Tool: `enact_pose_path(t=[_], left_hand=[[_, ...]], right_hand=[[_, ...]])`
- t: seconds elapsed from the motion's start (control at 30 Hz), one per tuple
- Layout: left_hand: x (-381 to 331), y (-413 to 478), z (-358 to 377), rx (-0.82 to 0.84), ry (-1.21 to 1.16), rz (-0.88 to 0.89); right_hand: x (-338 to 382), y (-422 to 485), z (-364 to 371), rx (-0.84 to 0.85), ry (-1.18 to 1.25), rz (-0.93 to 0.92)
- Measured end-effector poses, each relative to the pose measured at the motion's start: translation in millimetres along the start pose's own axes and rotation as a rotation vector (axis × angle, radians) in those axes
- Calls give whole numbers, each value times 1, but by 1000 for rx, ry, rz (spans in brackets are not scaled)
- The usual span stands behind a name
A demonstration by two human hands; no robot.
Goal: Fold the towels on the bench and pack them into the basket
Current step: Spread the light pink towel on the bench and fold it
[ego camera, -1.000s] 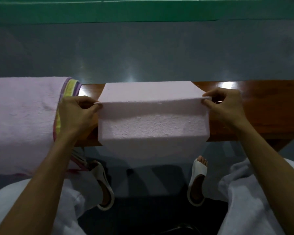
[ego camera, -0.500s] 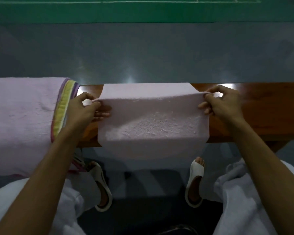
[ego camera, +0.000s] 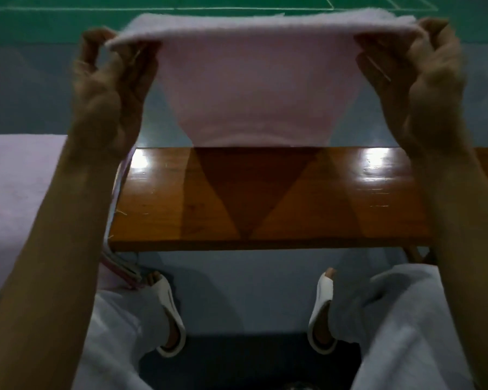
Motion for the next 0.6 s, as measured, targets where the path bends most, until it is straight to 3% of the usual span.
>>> enact_pose_path(t=[0.17, 0.3, 0.43, 0.6], left_hand=[[17, -36, -12, -62, 132, -136], [46, -78, -28, -216, 584, -351], [54, -101, -48, -103, 984, -622], [39, -109, -54, 205, 1170, -911]], right_hand=[[-21, -36, -15, -120, -95, 124], [-56, -70, -35, -234, -419, 424], [-64, -89, -50, 13, -850, 689], [-56, -100, -52, 354, -991, 938]])
Point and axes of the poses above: each hand's wrist, its own y-axis towards the middle knuckle, its own z-axis out of the palm, x = y × z, the point moved 1 cm from there along y, towards the middle knuckle, and after that the axes turned 8 degrees about x, right-handed, at the moved point
